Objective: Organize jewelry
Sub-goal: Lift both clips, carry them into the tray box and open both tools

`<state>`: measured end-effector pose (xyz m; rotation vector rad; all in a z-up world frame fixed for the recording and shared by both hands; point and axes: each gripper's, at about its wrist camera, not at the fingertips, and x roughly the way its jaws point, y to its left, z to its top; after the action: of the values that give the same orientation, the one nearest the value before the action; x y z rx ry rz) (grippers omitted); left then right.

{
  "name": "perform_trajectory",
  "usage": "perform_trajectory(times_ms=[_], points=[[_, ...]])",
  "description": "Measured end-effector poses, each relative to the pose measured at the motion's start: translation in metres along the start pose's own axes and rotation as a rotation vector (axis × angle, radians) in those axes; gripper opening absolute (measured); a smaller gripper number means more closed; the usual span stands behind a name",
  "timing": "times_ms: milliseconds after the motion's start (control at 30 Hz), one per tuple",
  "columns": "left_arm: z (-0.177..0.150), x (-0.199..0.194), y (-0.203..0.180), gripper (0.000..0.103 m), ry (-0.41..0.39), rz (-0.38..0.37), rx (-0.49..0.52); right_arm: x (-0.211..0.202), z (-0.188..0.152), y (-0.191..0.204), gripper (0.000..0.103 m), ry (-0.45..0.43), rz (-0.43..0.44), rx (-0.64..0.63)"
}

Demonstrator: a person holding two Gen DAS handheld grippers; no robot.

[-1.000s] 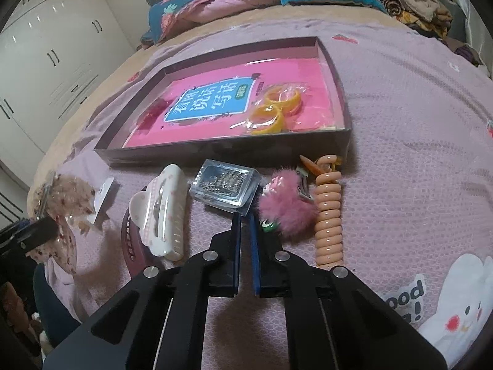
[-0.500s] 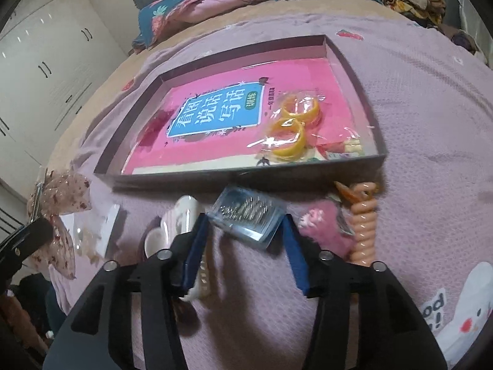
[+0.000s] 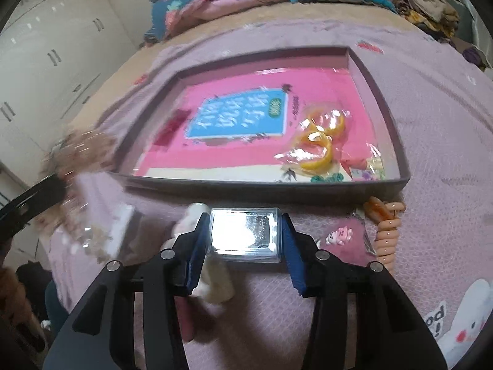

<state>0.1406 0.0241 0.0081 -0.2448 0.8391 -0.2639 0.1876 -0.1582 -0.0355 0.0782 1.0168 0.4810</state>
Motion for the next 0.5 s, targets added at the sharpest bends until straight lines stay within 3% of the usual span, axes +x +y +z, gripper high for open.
perform_trajectory(times_ms=[300, 500], points=[[0.03, 0.005, -0.001, 0.014, -0.029, 0.006, 0.016, -0.055, 0.021, 0.006, 0.044, -0.095, 0.055, -0.069], [0.056, 0.013, -0.004, 0.014, -0.044, 0.014, 0.033, -0.081, 0.048, -0.004, 0.044, -0.173, 0.025, -0.1]])
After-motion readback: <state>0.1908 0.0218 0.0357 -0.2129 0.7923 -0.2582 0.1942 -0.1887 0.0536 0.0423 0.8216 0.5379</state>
